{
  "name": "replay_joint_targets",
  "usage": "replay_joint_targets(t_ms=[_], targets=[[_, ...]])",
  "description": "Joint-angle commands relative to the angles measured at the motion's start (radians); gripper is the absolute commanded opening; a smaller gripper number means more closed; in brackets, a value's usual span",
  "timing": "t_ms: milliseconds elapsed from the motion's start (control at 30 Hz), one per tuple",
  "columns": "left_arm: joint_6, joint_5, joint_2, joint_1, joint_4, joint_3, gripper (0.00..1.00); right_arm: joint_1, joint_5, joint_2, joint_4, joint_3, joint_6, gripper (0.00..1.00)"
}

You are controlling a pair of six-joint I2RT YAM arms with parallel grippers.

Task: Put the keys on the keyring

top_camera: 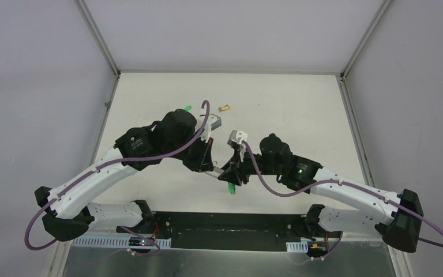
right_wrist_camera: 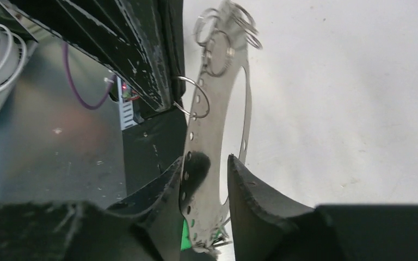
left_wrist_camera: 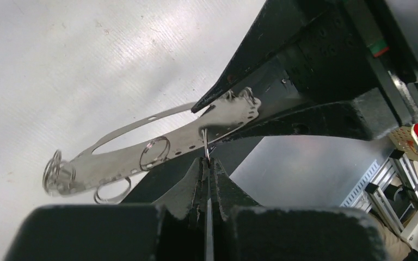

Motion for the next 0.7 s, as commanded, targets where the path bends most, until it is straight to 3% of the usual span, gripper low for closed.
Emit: replay_joint_targets(t_ms=[0, 200, 667], targets=[[-0.040, -0.014, 0.011, 0.002, 0.022, 0.037, 0.00, 0.027, 0.119, 0.006, -0.013, 0.030, -0.058, 0.31], [-0.038, -0.012, 0.024, 0.001, 0.021, 0.035, 0.00, 0.041, 0.149, 0.008, -0.001, 0.035, -0.049, 0.00], [-0.058, -0.017, 0.034, 0.002, 0.008, 0.031, 0.00, 0.090, 0.254, 0.015, -0.080, 0.082, -0.094, 0.00]])
